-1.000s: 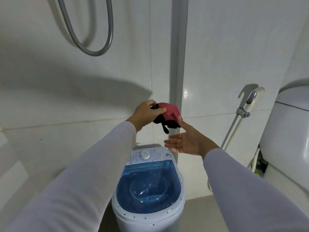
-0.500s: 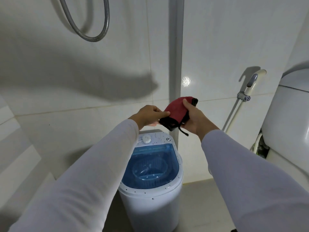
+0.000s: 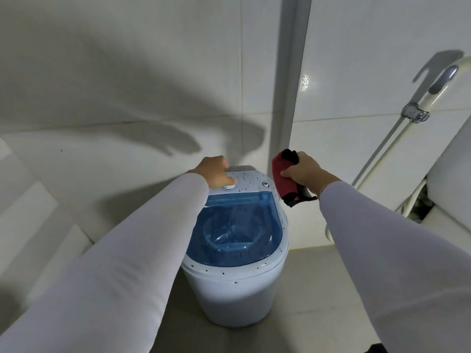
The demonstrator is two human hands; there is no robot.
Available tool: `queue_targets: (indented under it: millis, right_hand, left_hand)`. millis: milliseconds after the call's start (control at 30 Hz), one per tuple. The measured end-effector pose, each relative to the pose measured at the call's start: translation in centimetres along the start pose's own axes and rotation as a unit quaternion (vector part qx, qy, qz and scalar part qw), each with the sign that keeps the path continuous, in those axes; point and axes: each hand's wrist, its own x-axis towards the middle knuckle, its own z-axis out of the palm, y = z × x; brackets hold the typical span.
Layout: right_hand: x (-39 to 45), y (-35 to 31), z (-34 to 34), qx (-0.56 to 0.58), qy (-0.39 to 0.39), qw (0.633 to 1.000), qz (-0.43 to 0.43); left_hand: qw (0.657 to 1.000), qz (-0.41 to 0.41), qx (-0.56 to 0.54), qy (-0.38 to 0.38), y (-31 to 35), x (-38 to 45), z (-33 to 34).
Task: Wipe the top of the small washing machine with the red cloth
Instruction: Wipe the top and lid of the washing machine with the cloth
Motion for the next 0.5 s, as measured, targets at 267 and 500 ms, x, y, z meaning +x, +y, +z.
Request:
queue_targets:
  millis: [267,500]
  right_hand:
    - [3.2,0.2,2.5,-0.203,0.011,0.975,-0.084]
    - [4.7,-0.4,4.8,-0.239,0.032,0.965,-0.107]
  left_hand:
    - [0.999,-0.009,0.029,-0.017,-1.5,4.0,2.7]
    - [0.999,-0.004,0.052,-0.016,-2.6,5.6,4.2]
